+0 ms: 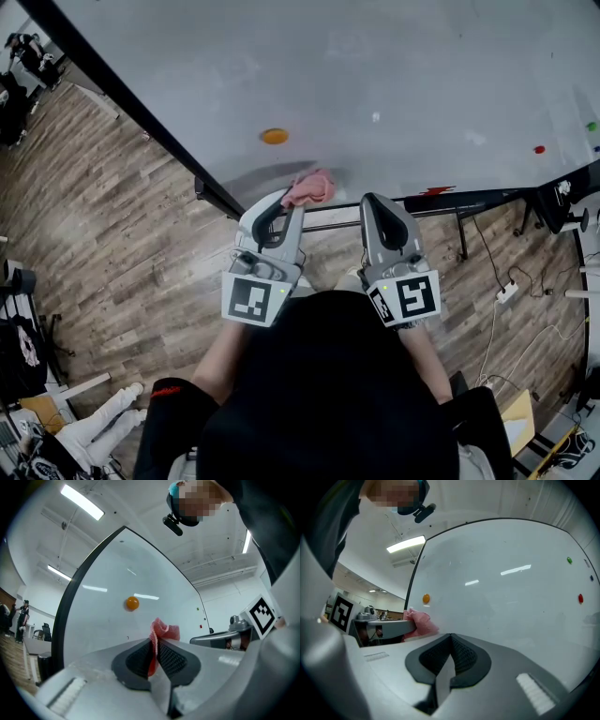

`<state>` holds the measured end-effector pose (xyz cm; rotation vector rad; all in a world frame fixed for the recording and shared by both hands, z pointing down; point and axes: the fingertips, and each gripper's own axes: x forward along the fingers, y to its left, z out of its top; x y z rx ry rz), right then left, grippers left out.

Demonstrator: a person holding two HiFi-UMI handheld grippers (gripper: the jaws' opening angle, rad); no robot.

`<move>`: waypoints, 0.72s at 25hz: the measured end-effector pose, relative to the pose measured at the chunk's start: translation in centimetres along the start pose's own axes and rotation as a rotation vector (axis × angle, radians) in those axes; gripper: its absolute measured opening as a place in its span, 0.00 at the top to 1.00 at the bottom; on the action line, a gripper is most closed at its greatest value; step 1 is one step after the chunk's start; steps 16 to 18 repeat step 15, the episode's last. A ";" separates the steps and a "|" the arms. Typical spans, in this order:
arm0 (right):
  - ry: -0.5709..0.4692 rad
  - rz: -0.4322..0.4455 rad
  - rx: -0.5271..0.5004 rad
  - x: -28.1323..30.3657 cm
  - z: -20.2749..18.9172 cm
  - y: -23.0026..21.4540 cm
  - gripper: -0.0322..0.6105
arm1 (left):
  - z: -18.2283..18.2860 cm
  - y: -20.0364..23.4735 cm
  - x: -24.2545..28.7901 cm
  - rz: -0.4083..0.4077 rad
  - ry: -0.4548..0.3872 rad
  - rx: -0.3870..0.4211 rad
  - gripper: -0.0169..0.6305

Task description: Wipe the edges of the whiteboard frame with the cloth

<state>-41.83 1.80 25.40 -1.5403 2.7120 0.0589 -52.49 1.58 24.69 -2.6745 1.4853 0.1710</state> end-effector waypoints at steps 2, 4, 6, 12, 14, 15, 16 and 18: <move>0.003 0.001 0.003 -0.1 -0.1 0.0 0.95 | -0.1 0.0 -0.1 0.001 0.003 -0.002 0.93; 0.006 0.000 0.005 -0.2 -0.3 0.0 0.95 | -0.3 -0.2 -0.2 0.001 0.008 -0.002 0.93; 0.008 0.000 0.005 -0.3 -0.4 -0.1 0.95 | -0.4 -0.4 -0.3 -0.001 0.010 0.000 0.93; 0.013 0.000 0.004 -0.5 -0.6 -0.1 0.95 | -0.7 -0.7 -0.5 -0.003 0.018 0.004 0.93; 0.014 0.000 0.003 -0.6 -0.7 -0.2 0.95 | -0.8 -0.9 -0.4 -0.004 0.018 0.003 0.93; 0.014 0.000 0.002 -0.7 -0.8 -0.3 0.95 | -0.8 -1.0 -0.4 -0.004 0.018 0.001 0.93; 0.014 0.000 0.002 -0.7 -0.8 -0.3 0.95 | -0.8 -1.0 -0.4 -0.004 0.018 0.001 0.93; 0.014 0.000 0.002 -0.7 -0.8 -0.3 0.95 | -0.8 -1.0 -0.4 -0.004 0.018 0.001 0.93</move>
